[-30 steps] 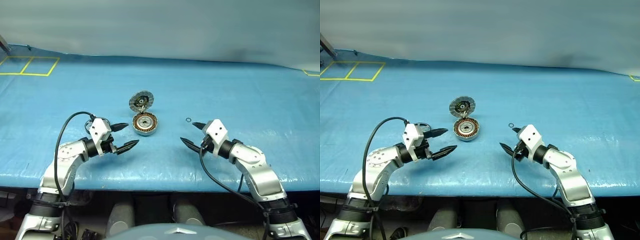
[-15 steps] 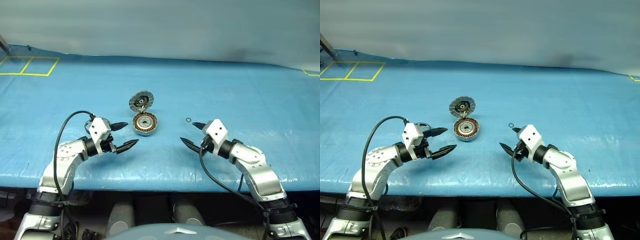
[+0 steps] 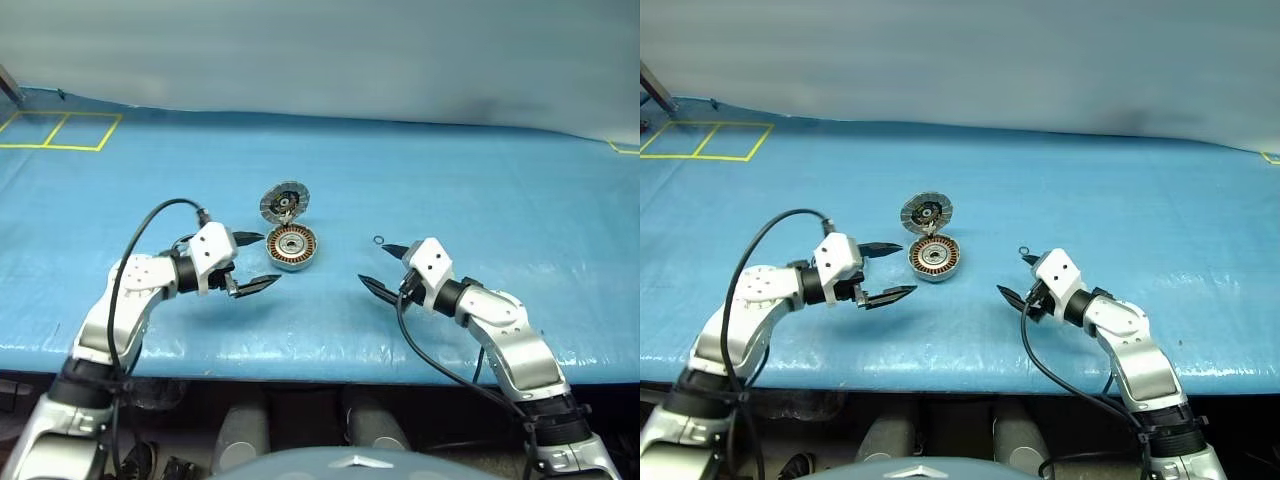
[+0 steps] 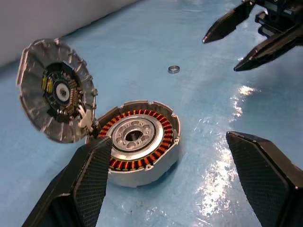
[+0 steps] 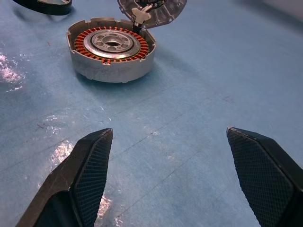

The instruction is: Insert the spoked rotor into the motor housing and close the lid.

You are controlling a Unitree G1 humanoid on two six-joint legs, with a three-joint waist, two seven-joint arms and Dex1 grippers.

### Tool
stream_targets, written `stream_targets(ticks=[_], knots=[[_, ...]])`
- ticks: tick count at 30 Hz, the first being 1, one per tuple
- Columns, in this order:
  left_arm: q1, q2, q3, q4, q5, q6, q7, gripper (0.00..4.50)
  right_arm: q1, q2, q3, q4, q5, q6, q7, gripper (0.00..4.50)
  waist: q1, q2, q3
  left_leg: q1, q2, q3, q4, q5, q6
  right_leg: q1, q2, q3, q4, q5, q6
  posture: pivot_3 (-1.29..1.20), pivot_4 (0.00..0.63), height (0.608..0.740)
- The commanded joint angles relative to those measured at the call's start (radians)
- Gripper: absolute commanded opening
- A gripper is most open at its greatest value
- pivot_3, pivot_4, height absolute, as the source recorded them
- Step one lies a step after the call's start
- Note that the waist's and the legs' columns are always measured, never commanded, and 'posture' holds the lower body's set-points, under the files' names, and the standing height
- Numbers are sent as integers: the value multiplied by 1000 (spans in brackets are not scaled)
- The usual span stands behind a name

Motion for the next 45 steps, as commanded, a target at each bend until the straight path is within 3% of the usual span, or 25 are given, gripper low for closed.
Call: stream_targets(ticks=[1, 8, 18, 31, 35, 36, 44, 45], knots=[[-159, 74, -119, -10, 149, -61, -113, 4174, -26, 0, 13, -7, -9, -25, 6, 4047, -1, 0, 0, 0, 0, 0, 0, 0, 0, 0, 0, 0, 0, 0, 0, 0, 150, 740], [-500, 97, -338, 126, 365, -186, -348, 4174, -44, -10, 35, -14, -22, -25, 13, 4047, 2, -1, 1, -3, 0, 0, 0, 0, 0, -3, 0, 0, -1, 0, 0, 0, 150, 740], [-747, 24, -482, 278, 550, -375, -512, 4174, -22, -72, 18, -56, -20, 11, 42, 4047, 6, -1, 1, -8, -1, -2, 2, 0, 1, -5, 1, -1, 0, 0, 0, 0, 150, 740], [-770, -52, -545, 380, 638, -518, -573, 4174, 4, -126, 10, -123, -8, 80, 61, 4047, 4, -1, 1, -8, -1, -2, 6, 0, 1, -4, 1, -1, 4, 0, 1, 0, 150, 740], [-777, -83, -558, 443, 668, -537, -554, 4174, 14, -126, 13, -135, -9, 87, 58, 4047, 4, -1, 1, -8, -1, -3, 10, 0, 1, -5, 1, -1, 11, -3, 2, 0, 150, 740], [-780, -91, -560, 463, 676, -540, -551, 4349, 17, -125, 14, -137, -9, 88, 57, 4047, 4, -1, 1, -7, -1, -3, 11, 0, 1, -5, 1, -1, 12, -3, 2, 0, 150, 740], [-779, -124, -559, 522, 720, -580, -503, 4349, 21, -126, 13, -142, -13, 93, 53, 4047, 1, -1, 1, -7, -1, -3, 13, 0, 2, -5, 1, 0, 14, -3, 2, 0, 150, 740], [-780, -128, -560, 526, 723, -580, -501, 4191, 21, -125, 14, -143, -12, 94, 53, 4047, 2, -1, 1, -7, -1, -3, 12, 0, 2, -5, 1, 0, 14, -3, 2, 0, 150, 740]])
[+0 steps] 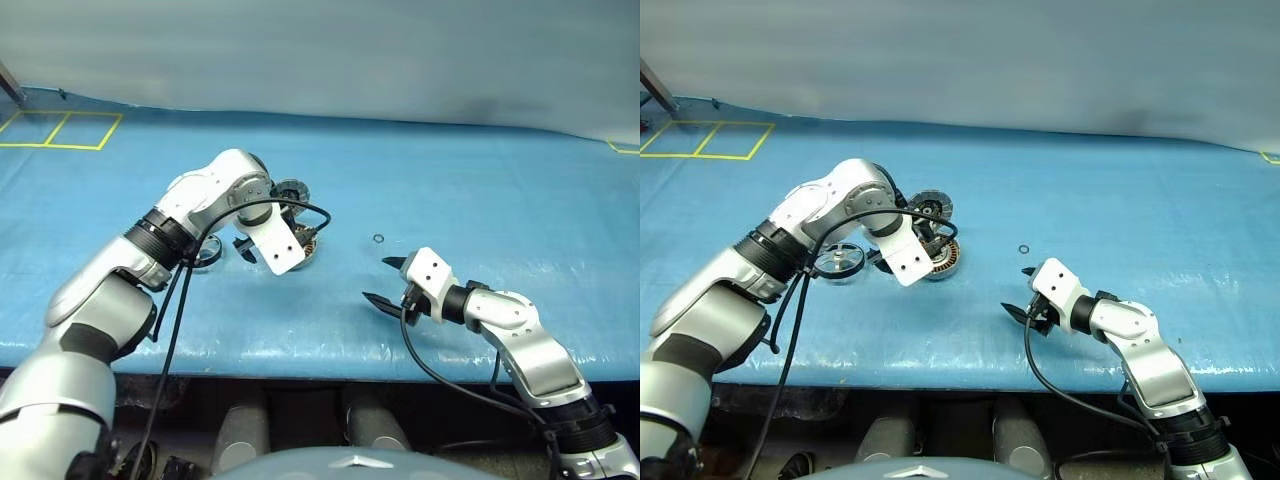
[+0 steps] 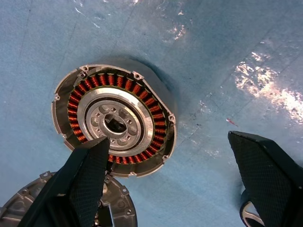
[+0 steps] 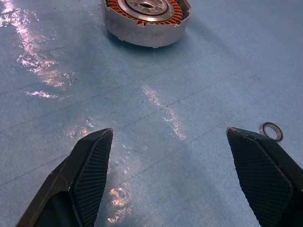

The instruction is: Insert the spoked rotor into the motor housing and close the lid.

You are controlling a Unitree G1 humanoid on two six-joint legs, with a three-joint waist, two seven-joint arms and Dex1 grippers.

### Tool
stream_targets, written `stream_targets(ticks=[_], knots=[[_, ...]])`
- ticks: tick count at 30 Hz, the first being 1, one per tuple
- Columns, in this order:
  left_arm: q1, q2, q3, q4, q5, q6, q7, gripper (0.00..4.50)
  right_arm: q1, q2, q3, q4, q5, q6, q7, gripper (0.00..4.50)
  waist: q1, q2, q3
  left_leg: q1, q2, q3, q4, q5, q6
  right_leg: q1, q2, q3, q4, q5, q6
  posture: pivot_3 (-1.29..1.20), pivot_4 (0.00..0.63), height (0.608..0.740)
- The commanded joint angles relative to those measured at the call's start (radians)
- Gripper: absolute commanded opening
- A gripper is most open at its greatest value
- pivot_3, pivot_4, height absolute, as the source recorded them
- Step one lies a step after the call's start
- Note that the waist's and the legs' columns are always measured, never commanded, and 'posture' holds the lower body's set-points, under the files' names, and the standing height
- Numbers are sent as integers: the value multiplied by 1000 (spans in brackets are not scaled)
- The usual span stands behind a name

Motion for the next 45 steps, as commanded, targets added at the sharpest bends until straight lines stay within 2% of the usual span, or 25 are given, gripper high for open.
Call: stream_targets(ticks=[1, 4, 20, 27, 45], knots=[[-20, -15, 5, 11, 11, -9, -2, 3979, -6, -5, -22, -41, 9, -1, -5, 4047, 1, 0, 0, 0, 0, 0, 0, 0, 0, 0, 0, 0, 0, 0, 0, 0, 150, 740], [-15, -22, -1, 15, 22, -5, -1, 3167, -6, -4, -18, -42, 9, 0, -5, 4047, 1, 0, 0, 0, 0, 0, 0, 0, 0, 0, 0, 0, 0, 0, 0, 0, 150, 740], [-14, -76, -26, 137, 92, -21, 52, 3167, 7, -8, -21, -59, 9, 14, -10, 4047, 3, 0, 0, 1, 0, -1, 0, 0, 0, 1, 0, 0, 0, 0, 0, 0, 150, 740], [-14, -61, -8, 108, 59, -22, 8, 3167, 9, -8, -22, -61, 10, 20, -13, 4047, 4, 0, 0, 0, -1, -1, 2, 0, 1, 2, 0, 0, 0, 1, 1, 0, 150, 740], [-47, -50, 28, 112, 46, 9, 15, 3167, -5, -4, -13, -37, 10, 25, -7, 4047, 3, 0, 0, 0, -1, -1, 1, 0, 1, 1, 0, 0, 0, 0, 1, 0, 150, 740]])
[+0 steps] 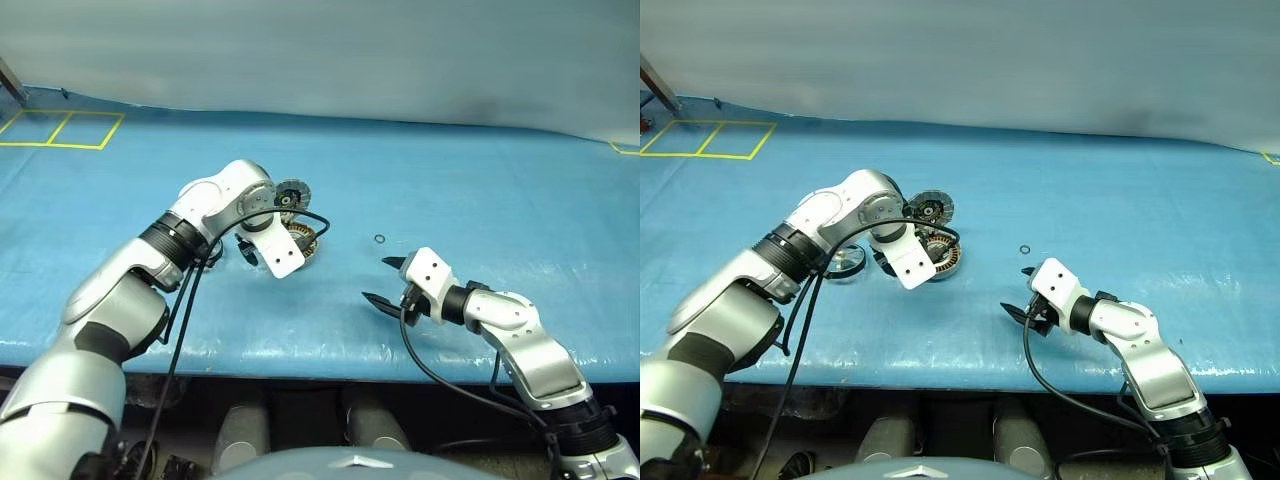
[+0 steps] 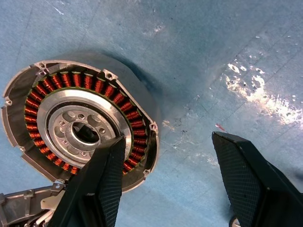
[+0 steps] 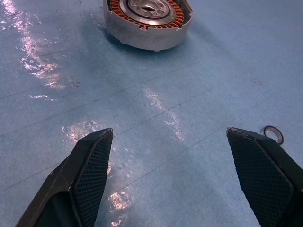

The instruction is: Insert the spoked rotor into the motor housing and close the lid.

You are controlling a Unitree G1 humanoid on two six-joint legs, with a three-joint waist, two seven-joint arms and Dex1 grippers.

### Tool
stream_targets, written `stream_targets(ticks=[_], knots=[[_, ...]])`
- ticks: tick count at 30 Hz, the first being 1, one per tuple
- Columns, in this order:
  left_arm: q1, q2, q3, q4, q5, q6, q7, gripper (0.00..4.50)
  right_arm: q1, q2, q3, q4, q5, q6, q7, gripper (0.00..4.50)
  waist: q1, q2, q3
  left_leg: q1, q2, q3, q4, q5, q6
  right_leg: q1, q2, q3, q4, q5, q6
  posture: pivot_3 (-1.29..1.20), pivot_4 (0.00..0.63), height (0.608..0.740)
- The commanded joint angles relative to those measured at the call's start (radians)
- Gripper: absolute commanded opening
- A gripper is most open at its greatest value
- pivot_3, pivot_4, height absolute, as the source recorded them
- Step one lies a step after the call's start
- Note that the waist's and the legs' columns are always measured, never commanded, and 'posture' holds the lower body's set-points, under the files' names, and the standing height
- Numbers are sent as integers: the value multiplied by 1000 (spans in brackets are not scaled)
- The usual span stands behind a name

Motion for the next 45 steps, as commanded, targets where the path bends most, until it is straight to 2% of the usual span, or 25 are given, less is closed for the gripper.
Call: stream_targets(ticks=[1, 45], knots=[[-46, 3, 48, -7, -17, 13, 14, 3167, -10, -3, -13, -10, 10, 1, 3, 4047, 0, 0, 0, 0, 0, 0, 0, 0, 0, 0, 0, 0, 0, 0, 0, 0, 150, 740], [-17, -75, -12, 117, 59, -44, 125, 3167, -7, 9, -8, -39, 10, 4, -16, 4047, -1, 0, 0, 0, 0, 0, 0, 0, 0, 0, 0, 0, 0, 0, 0, 0, 150, 740]])
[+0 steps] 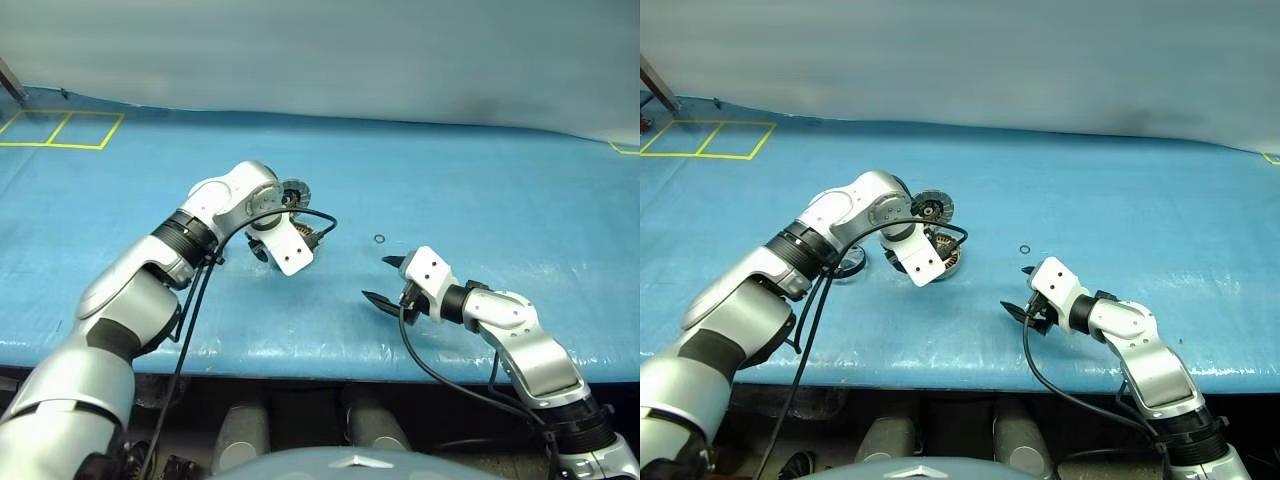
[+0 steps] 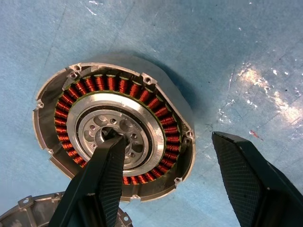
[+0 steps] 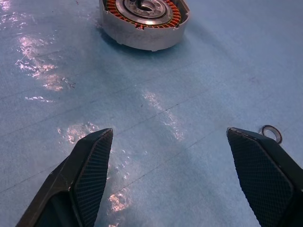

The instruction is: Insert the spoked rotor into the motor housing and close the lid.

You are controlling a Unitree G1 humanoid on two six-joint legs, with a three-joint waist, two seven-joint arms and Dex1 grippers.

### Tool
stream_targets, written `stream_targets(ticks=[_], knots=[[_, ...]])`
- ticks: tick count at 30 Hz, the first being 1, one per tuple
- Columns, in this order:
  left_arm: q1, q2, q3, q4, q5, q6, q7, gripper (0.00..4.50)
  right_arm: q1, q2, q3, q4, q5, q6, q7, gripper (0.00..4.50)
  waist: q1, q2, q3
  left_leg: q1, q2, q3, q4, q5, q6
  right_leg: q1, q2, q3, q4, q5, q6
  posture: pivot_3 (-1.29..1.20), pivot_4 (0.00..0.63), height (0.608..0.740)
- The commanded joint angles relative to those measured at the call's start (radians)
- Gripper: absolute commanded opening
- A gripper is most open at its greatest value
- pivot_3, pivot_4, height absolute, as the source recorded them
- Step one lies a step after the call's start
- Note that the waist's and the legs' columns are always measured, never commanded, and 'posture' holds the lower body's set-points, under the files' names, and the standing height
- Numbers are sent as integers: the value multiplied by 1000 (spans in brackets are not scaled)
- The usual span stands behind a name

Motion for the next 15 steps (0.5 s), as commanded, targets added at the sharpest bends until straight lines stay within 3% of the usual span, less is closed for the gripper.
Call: stream_targets(ticks=[1, 9, 14, 15], knots=[[5, -12, -7, 24, 19, -11, 30, 3167, -1, 4, -11, -44, 10, 4, -6, 4047, 0, 0, 0, 0, 0, 0, 0, 0, 0, 0, 0, 0, 0, 0, 0, 0, 150, 740], [22, -25, -10, 52, 4, -29, 38, 3167, 0, 10, -13, -56, 8, 11, -10, 4047, -1, 0, 0, 0, 0, 0, 0, 0, 0, 0, 0, 0, 0, 0, 0, 0, 150, 740], [26, -34, -7, 70, 15, -43, 86, 2069, -1, 13, -12, -57, 6, 11, -17, 4047, 0, 1, 0, 1, 0, 0, 0, 0, 0, 0, 0, 0, 0, 0, 0, 0, 150, 740], [26, -37, -10, 81, 15, -50, 89, 2069, -1, 14, -13, -56, 6, 9, -20, 4047, 0, 1, 0, 1, 0, 0, 0, 0, 0, 1, 0, 0, 0, 0, 0, 0, 150, 740]])
